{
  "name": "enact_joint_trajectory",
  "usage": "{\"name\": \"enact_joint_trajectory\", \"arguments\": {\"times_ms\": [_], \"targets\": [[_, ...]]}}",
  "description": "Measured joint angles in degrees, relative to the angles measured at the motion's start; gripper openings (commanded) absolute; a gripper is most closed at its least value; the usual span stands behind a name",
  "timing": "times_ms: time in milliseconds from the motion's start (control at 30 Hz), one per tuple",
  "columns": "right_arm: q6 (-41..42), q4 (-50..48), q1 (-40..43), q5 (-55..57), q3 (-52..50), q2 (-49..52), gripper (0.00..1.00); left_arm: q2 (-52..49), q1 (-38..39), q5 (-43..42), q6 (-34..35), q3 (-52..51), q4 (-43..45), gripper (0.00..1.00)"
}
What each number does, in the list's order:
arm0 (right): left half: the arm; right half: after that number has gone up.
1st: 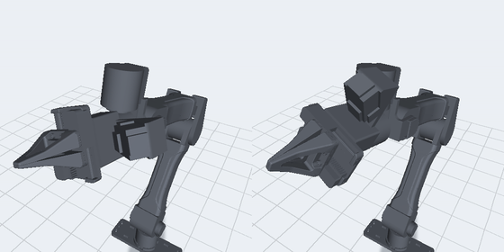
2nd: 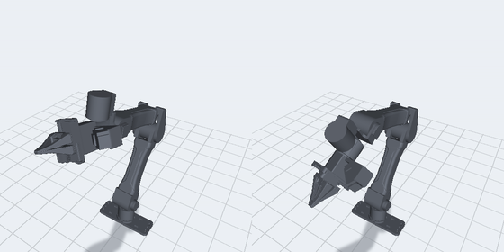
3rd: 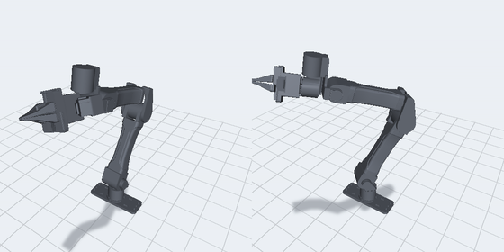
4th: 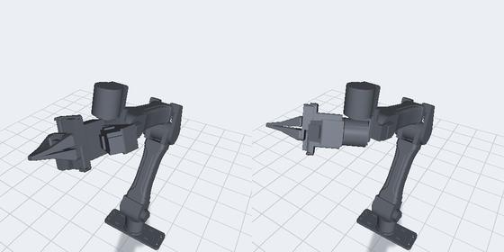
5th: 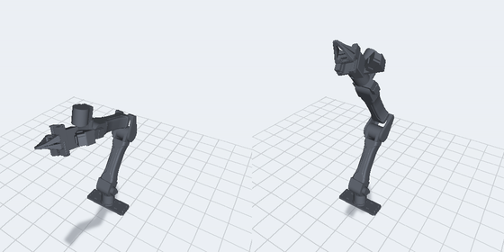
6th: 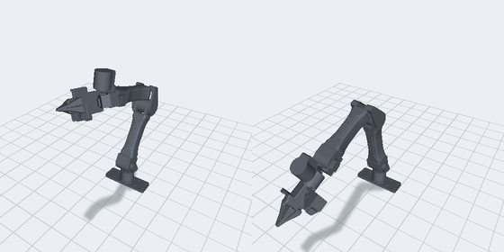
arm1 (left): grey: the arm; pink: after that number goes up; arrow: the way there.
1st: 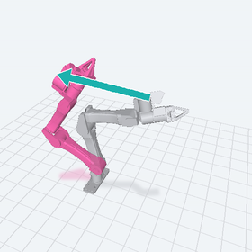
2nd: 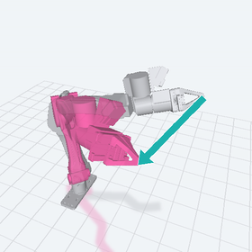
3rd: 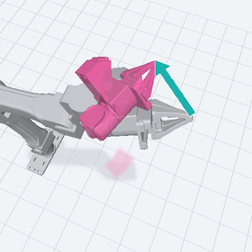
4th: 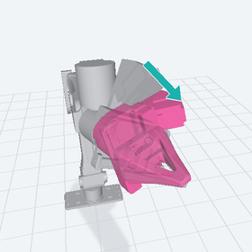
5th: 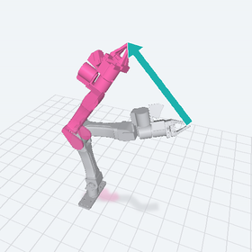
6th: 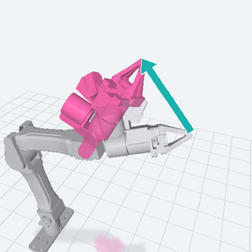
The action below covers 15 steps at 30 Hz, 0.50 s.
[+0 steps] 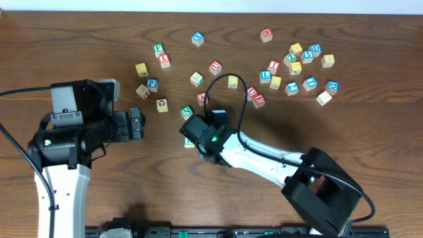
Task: Spell out ROBOT
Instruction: 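Lower the B block beside the O block and align it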
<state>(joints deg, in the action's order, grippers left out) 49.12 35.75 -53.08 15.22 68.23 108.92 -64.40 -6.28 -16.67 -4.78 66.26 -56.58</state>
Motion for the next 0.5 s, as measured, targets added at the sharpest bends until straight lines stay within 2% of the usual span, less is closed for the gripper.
{"name": "enact_joint_trajectory", "arguments": {"times_ms": [67, 500], "targets": [[0.0, -0.1, 0.0, 0.0, 0.4, 0.0, 0.37, 0.0, 0.0, 0.0, 0.0, 0.0, 0.0, 0.96], [-0.2, -0.4, 0.0, 1.6, 1.2, 0.0, 0.37, 0.0, 0.0, 0.0, 0.0, 0.0, 0.0, 0.96]]}}
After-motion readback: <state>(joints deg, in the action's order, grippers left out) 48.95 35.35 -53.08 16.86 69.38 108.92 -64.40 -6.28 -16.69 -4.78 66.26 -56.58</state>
